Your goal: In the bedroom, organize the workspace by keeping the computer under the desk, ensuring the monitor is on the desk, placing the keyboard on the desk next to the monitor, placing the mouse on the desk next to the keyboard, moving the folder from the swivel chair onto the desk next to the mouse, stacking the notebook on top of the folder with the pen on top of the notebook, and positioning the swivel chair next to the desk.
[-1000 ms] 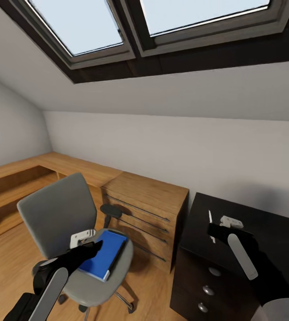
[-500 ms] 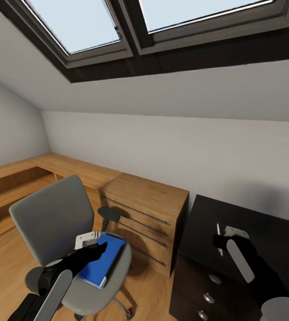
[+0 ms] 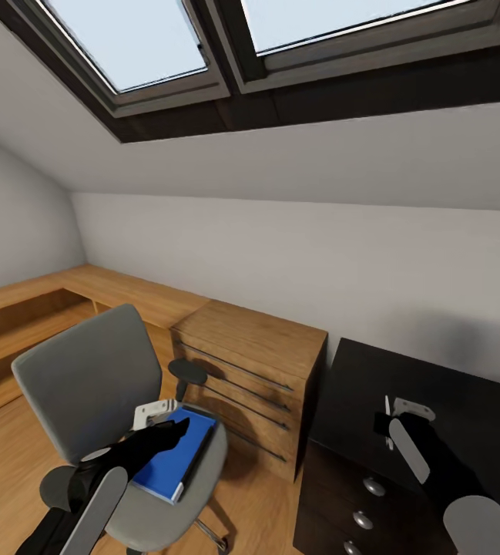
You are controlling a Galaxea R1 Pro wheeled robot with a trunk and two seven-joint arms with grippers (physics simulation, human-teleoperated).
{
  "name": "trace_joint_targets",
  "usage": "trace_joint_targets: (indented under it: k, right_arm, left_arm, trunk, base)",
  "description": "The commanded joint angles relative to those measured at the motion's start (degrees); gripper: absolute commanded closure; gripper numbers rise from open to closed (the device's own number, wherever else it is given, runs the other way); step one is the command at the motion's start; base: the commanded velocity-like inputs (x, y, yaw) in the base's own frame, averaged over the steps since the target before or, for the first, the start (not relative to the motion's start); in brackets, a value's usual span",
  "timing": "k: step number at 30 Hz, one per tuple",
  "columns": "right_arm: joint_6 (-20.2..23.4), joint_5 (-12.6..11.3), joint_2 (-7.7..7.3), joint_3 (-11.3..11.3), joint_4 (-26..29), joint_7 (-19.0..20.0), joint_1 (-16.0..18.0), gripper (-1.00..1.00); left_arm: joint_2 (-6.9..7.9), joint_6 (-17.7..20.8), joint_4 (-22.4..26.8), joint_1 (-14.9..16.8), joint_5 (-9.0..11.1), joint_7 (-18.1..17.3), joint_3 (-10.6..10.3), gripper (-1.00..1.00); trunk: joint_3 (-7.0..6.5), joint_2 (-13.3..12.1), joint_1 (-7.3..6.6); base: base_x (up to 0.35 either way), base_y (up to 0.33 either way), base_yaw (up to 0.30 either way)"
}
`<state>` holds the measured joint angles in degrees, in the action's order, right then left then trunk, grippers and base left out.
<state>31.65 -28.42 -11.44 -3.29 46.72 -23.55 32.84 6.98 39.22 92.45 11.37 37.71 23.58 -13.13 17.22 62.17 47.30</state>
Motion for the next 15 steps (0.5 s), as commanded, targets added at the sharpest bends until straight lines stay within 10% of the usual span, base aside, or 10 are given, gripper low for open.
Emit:
trace_joint_targets:
  k: [1, 15]
  right_arm:
    - [-0.2, -0.63, -0.08, -0.3, -0.02, -0.45, 0.08, 1.0]
    - [-8.24, -0.37, -0.15, -0.4, -12.32, 1.15, 5.33, 1.0]
  left_arm:
    - [0.05, 0.07, 0.1, 0.06, 0.6, 0.6, -0.15, -1.0]
    - [0.03, 0.07, 0.21, 0.07, 0.61, 0.65, -2.28, -1.0]
  trunk:
    - [0.08, 0.05, 0.01]
    - [0.08, 0.05, 0.01]
  base:
    - [0.0, 0.0, 0.0]
    - [0.0, 0.0, 0.0]
